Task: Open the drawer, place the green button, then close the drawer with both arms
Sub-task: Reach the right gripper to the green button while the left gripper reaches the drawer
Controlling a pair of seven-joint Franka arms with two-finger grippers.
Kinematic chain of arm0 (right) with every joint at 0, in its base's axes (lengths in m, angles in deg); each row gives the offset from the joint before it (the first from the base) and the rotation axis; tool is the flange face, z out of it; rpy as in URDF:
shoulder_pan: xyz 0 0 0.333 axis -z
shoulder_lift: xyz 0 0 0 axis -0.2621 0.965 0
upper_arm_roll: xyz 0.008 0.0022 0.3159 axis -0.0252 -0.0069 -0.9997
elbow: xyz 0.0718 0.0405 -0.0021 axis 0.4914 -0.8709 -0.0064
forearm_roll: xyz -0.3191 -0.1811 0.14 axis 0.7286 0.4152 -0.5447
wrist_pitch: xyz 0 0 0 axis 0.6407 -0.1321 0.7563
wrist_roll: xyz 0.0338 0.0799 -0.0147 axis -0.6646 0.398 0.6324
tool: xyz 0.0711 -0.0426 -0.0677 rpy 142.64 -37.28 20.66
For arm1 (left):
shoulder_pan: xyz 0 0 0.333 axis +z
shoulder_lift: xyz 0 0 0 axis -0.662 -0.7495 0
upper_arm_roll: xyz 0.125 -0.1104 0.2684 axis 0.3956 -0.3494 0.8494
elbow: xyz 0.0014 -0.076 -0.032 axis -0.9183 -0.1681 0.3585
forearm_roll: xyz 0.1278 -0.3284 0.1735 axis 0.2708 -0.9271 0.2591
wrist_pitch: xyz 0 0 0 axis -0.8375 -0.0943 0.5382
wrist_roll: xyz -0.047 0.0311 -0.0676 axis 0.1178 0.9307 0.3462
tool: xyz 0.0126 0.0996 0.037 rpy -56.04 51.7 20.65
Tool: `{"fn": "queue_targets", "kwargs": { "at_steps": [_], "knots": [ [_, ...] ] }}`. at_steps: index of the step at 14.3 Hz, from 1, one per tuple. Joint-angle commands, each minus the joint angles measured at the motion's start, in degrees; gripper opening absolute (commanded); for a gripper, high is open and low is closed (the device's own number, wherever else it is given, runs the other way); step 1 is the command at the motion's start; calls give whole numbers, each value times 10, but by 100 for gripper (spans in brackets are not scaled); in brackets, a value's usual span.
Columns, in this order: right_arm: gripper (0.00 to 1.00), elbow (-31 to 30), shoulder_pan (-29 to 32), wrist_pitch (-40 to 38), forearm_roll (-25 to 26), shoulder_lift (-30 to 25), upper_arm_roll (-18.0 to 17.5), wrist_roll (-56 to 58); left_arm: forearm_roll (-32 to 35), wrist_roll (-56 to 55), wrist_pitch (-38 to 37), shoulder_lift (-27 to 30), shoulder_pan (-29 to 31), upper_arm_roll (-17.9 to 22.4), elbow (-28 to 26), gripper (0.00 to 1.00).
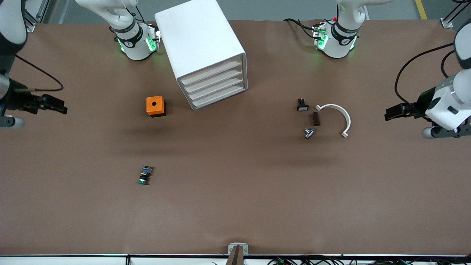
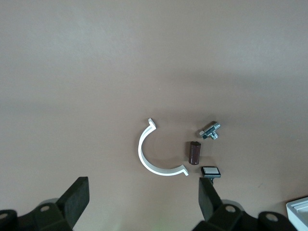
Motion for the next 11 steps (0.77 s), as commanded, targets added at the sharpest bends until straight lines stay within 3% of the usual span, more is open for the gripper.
{"fn": "queue_targets", "kwargs": {
  "at_steps": [1,5,6,8,11],
  "knots": [
    [100,22,3,32,-2,51,-5,2,4,-7,-4,-43,-14,-6,12,100],
    [100,-9,-46,157,-18,116,-7,-101,-5,-124,-2,-87,-79,-8,23,100],
    [100,-10,-60,181,-50,135,-7,-115,-19,-155,-5,-99,-94,-8,35,100],
    [100,-10,-73,227,-87,167,-7,-160,-68,-242,-7,-126,-121,-8,63,100],
    [100,-11,-93,278,-87,215,-6,-198,-146,-404,-7,-171,-163,-8,107,100]
  ]
}}
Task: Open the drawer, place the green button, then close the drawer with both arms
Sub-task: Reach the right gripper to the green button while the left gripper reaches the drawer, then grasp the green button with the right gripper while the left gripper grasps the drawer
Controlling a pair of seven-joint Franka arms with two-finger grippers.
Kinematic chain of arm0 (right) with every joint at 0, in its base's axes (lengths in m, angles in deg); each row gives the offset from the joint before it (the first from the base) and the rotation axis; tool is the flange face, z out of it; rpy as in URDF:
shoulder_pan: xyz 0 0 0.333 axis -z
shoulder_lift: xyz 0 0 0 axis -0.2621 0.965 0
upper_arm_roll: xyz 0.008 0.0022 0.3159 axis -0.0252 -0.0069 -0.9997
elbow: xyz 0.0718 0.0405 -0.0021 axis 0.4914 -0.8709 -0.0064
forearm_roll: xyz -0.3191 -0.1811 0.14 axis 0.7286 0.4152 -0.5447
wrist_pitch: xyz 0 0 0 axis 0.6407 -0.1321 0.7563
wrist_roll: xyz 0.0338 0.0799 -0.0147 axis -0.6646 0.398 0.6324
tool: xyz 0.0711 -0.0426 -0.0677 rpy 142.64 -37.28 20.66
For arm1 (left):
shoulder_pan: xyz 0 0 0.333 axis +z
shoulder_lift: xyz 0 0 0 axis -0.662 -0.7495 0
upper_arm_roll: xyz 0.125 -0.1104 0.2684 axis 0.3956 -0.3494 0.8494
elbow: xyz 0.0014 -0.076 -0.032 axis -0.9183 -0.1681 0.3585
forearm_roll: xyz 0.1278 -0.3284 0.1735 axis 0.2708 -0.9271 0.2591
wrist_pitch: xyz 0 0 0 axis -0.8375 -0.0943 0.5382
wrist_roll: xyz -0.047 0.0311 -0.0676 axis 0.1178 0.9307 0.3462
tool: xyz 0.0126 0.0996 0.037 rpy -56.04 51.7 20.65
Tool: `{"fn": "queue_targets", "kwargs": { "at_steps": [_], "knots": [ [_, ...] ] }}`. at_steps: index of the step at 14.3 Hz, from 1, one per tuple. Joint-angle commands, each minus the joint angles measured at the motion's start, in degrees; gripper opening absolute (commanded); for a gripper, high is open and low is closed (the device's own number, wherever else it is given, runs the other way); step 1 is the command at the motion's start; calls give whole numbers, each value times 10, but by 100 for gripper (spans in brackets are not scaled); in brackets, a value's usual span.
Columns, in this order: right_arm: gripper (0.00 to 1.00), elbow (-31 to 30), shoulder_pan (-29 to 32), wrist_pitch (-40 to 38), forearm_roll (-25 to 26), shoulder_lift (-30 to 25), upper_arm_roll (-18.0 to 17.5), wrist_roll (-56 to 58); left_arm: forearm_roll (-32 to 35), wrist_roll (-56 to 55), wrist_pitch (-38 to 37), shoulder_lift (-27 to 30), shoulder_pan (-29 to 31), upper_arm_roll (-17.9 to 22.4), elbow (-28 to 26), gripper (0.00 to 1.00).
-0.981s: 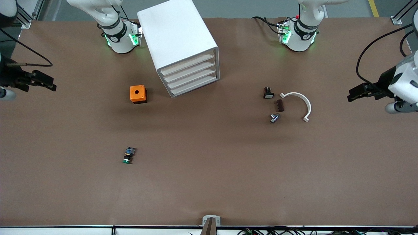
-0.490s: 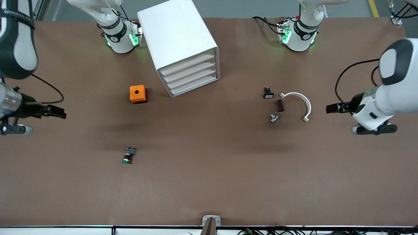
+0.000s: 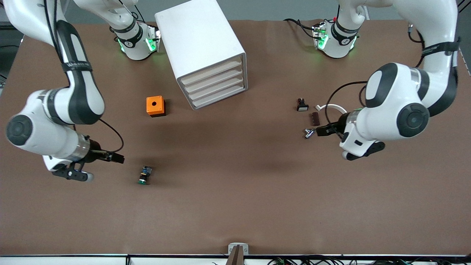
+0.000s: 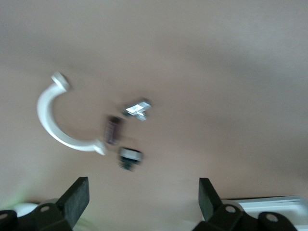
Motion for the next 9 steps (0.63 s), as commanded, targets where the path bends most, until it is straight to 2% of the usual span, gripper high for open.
{"fn": "queue_targets", "kwargs": {
  "at_steps": [1,6,9],
  "knots": [
    [100,3,-9,31,-12,36,4,-23,-62,-146,-11,-54,-34,2,55,100],
    [100,-3,-33,116,-9,105,4,-44,-183,-462,-11,-137,-92,1,74,100],
    [100,-3,-54,147,-3,131,7,-81,-231,-596,-11,-194,-117,0,90,100]
  ]
}}
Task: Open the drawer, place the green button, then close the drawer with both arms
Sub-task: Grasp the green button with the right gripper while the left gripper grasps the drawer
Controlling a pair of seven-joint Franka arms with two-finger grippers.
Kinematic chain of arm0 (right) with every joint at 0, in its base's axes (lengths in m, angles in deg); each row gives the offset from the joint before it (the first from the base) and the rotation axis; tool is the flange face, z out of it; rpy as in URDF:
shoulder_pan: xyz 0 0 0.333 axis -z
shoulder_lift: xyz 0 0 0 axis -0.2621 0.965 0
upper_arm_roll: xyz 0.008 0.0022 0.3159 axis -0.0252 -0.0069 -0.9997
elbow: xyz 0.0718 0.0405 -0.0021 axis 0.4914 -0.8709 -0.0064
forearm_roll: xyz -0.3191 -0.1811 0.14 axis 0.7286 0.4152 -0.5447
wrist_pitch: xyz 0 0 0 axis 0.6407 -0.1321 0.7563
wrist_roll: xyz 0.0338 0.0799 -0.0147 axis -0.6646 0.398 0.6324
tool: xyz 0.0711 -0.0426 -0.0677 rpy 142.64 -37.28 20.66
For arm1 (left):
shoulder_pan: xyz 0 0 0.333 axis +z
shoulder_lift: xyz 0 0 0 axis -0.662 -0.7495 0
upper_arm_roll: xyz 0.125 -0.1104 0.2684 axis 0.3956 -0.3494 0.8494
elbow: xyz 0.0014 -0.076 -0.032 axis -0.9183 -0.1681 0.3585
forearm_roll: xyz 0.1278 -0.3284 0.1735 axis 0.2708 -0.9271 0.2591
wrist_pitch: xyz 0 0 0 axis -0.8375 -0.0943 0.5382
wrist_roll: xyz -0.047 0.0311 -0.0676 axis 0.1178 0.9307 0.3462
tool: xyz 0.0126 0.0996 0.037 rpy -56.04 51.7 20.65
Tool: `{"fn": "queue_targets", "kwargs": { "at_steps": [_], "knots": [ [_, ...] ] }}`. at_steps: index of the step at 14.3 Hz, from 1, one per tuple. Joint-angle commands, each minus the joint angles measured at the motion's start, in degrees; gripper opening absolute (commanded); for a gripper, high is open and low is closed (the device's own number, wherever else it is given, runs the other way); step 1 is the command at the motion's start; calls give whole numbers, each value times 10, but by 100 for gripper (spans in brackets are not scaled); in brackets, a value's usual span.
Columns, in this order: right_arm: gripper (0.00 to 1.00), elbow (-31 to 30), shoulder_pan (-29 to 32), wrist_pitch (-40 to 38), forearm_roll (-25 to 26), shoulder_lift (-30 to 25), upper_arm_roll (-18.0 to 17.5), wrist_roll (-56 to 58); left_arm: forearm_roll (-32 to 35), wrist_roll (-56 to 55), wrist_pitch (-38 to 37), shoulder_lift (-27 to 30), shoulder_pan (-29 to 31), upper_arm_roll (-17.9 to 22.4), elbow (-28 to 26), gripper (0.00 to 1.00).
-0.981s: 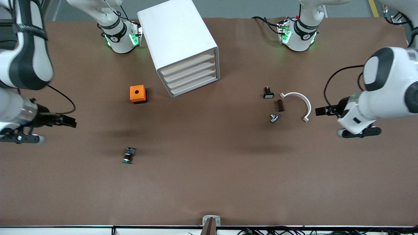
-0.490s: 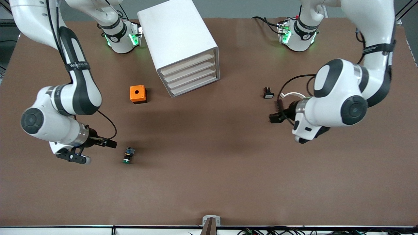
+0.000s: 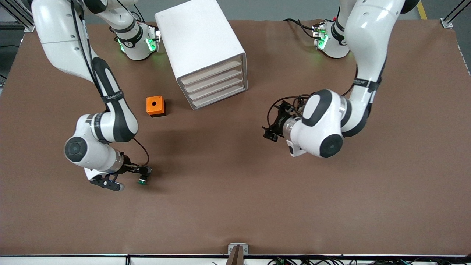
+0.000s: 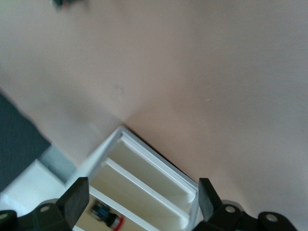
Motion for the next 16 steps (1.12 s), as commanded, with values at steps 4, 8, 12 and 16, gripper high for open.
{"fn": "queue_targets", "kwargs": {
  "at_steps": [4,8,12,16],
  "knots": [
    [100,1,-21,41,5,33,8,-30,-75,-222,-38,-110,-17,-36,37,100],
    [75,-1,-21,36,36,36,8,-30,-121,-296,-63,-146,-28,-49,36,100],
    [13,-1,-21,34,36,35,8,-39,-164,-320,-92,-166,-49,-49,33,94],
    [0,0,-29,28,37,31,8,-74,-187,-320,-90,-188,-69,-48,34,75]
  ]
}}
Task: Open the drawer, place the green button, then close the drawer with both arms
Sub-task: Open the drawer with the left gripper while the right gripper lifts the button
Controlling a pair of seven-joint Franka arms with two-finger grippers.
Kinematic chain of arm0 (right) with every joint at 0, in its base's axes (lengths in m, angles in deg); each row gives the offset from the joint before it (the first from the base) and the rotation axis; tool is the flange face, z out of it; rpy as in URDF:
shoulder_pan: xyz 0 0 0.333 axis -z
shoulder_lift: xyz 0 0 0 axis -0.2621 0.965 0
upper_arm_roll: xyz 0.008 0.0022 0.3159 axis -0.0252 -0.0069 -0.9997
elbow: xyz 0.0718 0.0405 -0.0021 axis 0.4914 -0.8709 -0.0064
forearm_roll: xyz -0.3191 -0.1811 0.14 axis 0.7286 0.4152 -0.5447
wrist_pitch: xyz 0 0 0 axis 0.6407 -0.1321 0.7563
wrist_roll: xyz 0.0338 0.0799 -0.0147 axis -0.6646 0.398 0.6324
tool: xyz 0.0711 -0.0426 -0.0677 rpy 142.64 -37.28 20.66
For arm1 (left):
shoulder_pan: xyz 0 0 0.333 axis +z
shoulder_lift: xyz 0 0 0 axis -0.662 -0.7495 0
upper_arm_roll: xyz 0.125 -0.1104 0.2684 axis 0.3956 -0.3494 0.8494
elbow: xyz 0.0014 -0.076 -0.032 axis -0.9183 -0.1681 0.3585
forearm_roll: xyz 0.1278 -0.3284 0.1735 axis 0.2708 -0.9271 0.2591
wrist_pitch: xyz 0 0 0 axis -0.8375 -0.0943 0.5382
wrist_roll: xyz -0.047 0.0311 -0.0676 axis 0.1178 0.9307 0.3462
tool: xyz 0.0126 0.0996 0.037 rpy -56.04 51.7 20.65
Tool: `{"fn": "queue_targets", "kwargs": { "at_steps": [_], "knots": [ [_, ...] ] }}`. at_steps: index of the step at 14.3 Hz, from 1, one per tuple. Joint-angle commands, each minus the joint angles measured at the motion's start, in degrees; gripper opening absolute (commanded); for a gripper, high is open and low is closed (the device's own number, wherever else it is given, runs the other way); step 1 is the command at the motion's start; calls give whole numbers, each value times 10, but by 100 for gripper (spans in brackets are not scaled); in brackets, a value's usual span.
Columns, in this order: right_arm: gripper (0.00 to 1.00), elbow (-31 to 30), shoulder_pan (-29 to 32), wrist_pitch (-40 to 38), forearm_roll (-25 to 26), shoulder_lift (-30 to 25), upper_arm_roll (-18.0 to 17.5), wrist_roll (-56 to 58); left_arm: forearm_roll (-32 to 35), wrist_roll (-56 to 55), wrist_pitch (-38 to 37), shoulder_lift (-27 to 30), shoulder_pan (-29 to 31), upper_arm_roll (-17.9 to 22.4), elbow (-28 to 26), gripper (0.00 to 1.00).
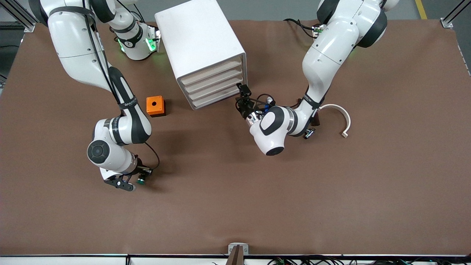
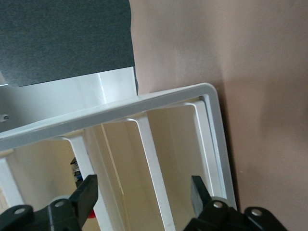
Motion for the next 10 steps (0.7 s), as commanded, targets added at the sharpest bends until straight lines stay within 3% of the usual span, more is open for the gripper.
{"fn": "queue_targets", "kwargs": {
  "at_steps": [1,5,10],
  "knots": [
    [0,2,-7,-18,12,-10,4,-22,-15,-11,-11,-25,-17,3,17,73],
    [0,23,-7,-94,13,-43,18,-23,-19,-12,-11,-31,-35,3,16,64],
    [0,25,-7,-135,13,-81,29,-22,-20,-11,-11,-36,-50,3,14,37]
  ]
}}
